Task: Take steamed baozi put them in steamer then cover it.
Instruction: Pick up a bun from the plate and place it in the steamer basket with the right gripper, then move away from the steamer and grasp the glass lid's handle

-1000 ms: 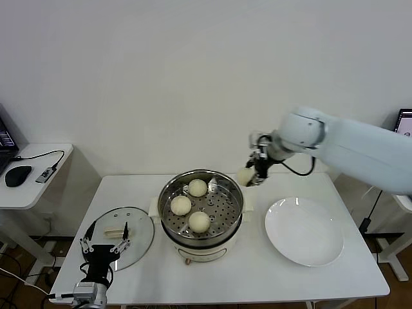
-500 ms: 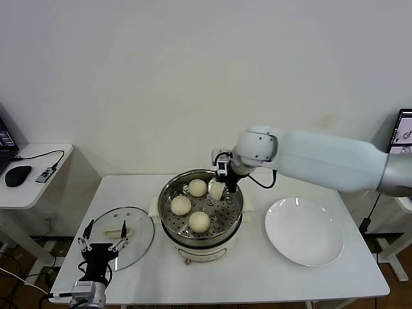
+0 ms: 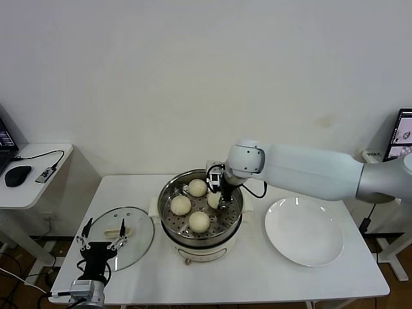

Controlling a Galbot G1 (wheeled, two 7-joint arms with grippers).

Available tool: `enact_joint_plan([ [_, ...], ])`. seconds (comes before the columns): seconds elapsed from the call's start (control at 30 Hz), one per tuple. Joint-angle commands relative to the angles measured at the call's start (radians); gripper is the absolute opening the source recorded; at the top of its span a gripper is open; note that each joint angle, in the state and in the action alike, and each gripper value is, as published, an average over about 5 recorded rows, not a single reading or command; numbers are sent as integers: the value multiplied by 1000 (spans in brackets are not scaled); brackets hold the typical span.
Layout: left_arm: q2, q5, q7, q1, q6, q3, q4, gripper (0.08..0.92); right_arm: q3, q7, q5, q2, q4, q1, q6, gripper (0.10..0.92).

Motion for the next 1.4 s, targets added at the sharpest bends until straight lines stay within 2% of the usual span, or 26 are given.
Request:
enact_joint_plan([
  [0.03, -1, 1, 1, -1, 0, 0, 3, 823, 18, 7, -17, 10, -15, -32, -6, 604],
  [0.27, 0, 1, 0, -9, 0, 2, 14, 823, 75, -2, -7, -67, 75, 42, -5, 784],
  [0.47, 8, -7, 2, -23, -1, 1, 32, 823, 182, 50, -10, -217, 212, 24, 18, 822],
  [0.67, 18, -10, 4, -33, -4, 3, 54, 823, 417, 304, -1, -457, 372, -260, 140, 823],
  [0.77, 21, -9, 5, -37, -4, 3, 61, 823, 662, 476, -30, -549, 405, -549, 294, 823],
  [0.87, 25, -6, 6, -40, -5, 5, 69, 823, 883, 595, -97, -571, 413, -832, 456, 823],
  [1.0, 27, -2, 5, -43, -9, 5, 79, 823, 1263, 648, -186, -492, 422, -1214, 613, 823],
  [1.13, 22, 12, 1, -42, -13, 5, 86, 823, 1610, 594, -318, -308, 438, -1537, 738, 823],
  [1.27, 18, 43, -12, -40, -13, 9, 92, 823, 1847, 505, -419, -109, 464, -1731, 838, 823],
  [1.4, 17, 134, -36, -42, -4, 10, 105, 823, 2034, 444, -447, 81, 502, -1830, 869, 823],
])
